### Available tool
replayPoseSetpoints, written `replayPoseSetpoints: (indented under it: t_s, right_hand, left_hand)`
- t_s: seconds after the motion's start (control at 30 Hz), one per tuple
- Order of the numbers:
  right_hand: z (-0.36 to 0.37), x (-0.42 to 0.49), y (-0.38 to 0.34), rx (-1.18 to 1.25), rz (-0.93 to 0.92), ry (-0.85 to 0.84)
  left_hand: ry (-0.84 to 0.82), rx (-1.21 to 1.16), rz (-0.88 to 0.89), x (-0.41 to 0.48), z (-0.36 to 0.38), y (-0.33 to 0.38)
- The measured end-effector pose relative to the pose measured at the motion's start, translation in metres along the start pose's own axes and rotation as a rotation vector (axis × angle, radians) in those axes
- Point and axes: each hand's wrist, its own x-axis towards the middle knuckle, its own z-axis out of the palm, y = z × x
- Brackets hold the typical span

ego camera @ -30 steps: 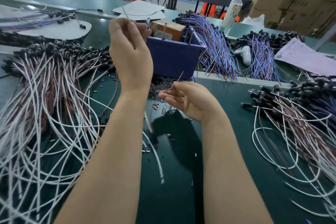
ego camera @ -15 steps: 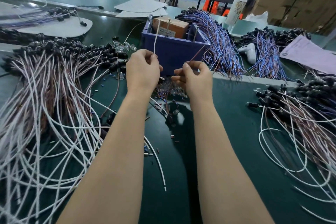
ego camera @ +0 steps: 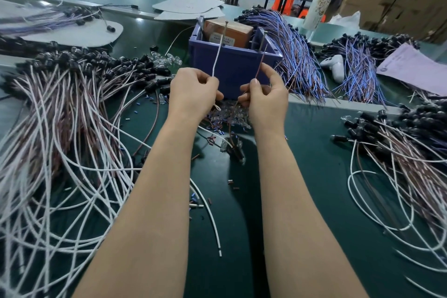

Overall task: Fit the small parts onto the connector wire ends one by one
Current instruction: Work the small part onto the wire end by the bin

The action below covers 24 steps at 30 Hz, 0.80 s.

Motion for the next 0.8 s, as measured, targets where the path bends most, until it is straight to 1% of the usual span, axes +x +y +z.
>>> replayPoseSetpoints:
  t_s: [0.2,0.5,0.8]
  right_hand:
    - [-0.0005,0.0006,0.0033,0.008,0.021,0.014]
    - [-0.0034,0.0026,0.0035,0.038,0.041,-0.018]
    - [-0.0040,0.0043,0.0011,0.008,0.006,-0.014]
  left_hand:
    - [-0.017,-0.004,-0.003,0.0000,-0.0008,0.0000]
    - [-0.047,0.009,0.010,-0.0019,-0.0006,0.0010]
    - [-0.058,0.011,-0.001,-0.0001,-0.0007,-0.0013]
